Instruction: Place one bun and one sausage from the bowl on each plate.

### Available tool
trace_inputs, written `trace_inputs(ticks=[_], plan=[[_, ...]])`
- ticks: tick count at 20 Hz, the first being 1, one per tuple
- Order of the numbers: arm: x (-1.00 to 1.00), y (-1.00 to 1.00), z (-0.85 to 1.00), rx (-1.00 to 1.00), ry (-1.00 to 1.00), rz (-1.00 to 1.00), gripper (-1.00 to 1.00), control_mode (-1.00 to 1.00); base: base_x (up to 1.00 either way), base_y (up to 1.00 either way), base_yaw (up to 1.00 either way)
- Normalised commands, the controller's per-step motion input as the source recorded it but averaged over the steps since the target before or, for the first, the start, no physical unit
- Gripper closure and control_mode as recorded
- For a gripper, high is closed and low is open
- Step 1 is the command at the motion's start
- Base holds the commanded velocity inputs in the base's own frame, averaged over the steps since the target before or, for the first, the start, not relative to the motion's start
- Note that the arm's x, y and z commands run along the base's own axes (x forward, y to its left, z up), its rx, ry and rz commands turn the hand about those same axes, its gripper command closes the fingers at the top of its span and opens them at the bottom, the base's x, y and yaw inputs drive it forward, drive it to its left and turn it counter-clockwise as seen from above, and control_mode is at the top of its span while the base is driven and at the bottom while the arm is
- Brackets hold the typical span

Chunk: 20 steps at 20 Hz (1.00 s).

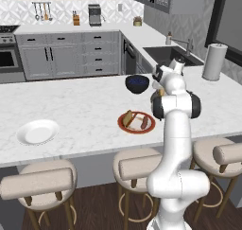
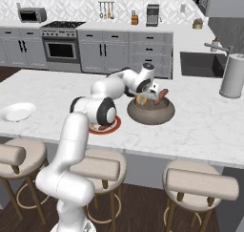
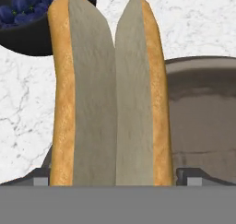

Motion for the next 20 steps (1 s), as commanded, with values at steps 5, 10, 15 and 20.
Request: trace_inputs(ticks=[5, 10, 15, 20], plan=[[0.06, 0.11, -0.43, 0.0, 0.11, 0.02, 1.0, -1.0, 0.0, 0.0, 0.0], [-0.86, 0.32, -0.09, 0.0, -0.04, 0.01, 1.0, -1.0, 0.0, 0.0, 0.0], [-1.0, 0.79, -0.01, -0.04, -0.19, 0.0, 1.0, -1.0, 0.0, 0.0, 0.0], [-1.0, 0.99, 0.0, -0.13, -0.36, 0.0, 1.0, -1.0, 0.0, 0.0, 0.0]])
